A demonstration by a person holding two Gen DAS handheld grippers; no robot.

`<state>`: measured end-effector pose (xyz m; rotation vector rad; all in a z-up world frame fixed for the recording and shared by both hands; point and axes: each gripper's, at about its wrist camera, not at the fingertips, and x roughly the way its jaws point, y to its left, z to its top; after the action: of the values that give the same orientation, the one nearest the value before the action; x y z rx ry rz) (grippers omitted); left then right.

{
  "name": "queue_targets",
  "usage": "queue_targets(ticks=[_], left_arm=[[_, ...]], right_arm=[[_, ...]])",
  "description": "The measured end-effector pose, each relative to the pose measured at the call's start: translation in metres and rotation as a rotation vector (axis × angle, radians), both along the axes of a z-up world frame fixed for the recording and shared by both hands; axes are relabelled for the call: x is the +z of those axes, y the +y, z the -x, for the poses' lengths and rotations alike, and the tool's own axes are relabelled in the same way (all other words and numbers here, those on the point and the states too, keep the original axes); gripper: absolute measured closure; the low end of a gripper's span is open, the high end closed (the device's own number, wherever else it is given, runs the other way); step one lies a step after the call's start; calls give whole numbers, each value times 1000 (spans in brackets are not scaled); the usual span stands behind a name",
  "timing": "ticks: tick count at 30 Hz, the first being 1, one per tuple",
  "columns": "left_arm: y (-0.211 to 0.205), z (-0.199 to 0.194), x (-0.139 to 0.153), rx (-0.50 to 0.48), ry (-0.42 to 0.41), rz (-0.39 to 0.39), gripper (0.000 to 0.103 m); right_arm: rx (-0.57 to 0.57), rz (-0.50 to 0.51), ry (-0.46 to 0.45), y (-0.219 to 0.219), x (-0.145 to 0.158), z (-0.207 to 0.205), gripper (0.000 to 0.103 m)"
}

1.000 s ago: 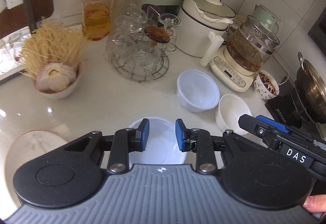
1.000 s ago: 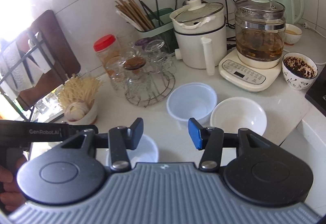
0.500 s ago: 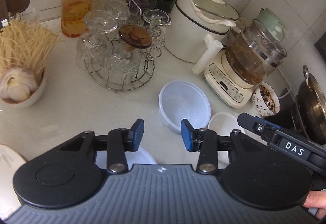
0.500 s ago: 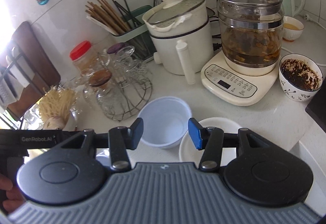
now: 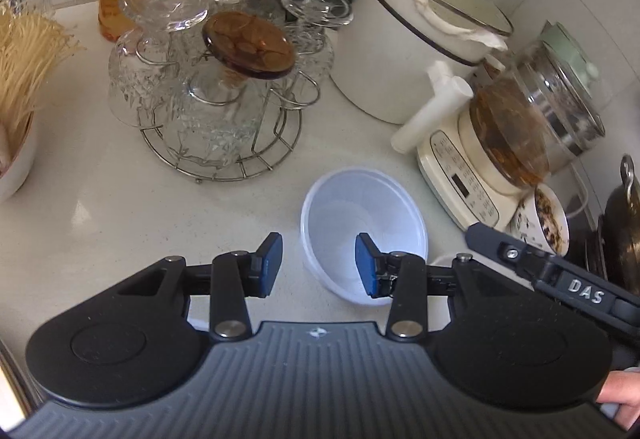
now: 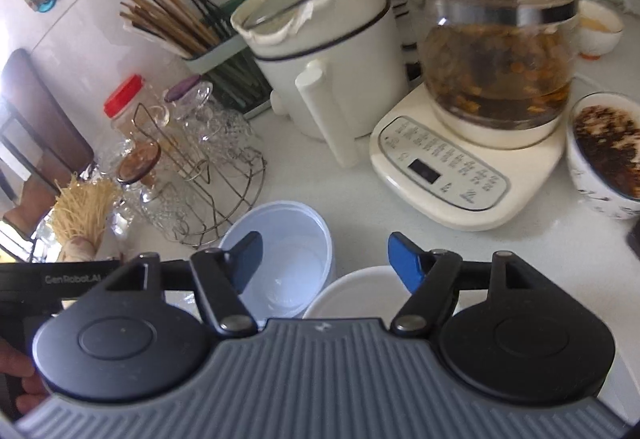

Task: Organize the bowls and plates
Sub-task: 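Move both grippers to the second translucent plastic bowl, then close the left gripper on the bowl rim while the right gripper clamps it too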

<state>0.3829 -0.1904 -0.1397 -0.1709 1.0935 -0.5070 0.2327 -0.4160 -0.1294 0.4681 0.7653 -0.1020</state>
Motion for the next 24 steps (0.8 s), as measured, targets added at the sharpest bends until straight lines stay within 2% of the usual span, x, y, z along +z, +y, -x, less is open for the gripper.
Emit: queue_targets(ticks=[5, 9, 12, 15, 16, 24], left_arm=[[-1, -9, -13, 23, 45, -1, 57], [0, -14, -23, 31, 88, 6, 60], [-3, -18, -28, 23, 105, -20, 69], [-6, -17, -28, 13, 96, -42, 72], [-8, -16, -28, 9, 89, -47, 73], [-7, -17, -34, 23, 114, -18, 84]], right_arm=[[44, -53, 33, 1, -20, -22, 32], [72, -48, 54, 6, -31, -34, 49], [82, -43, 80, 8, -37, -42, 64], [99, -24, 96, 10, -42, -48, 68], [103, -15, 102, 11, -43, -49, 74], [96, -38, 128, 0, -51, -53, 80]])
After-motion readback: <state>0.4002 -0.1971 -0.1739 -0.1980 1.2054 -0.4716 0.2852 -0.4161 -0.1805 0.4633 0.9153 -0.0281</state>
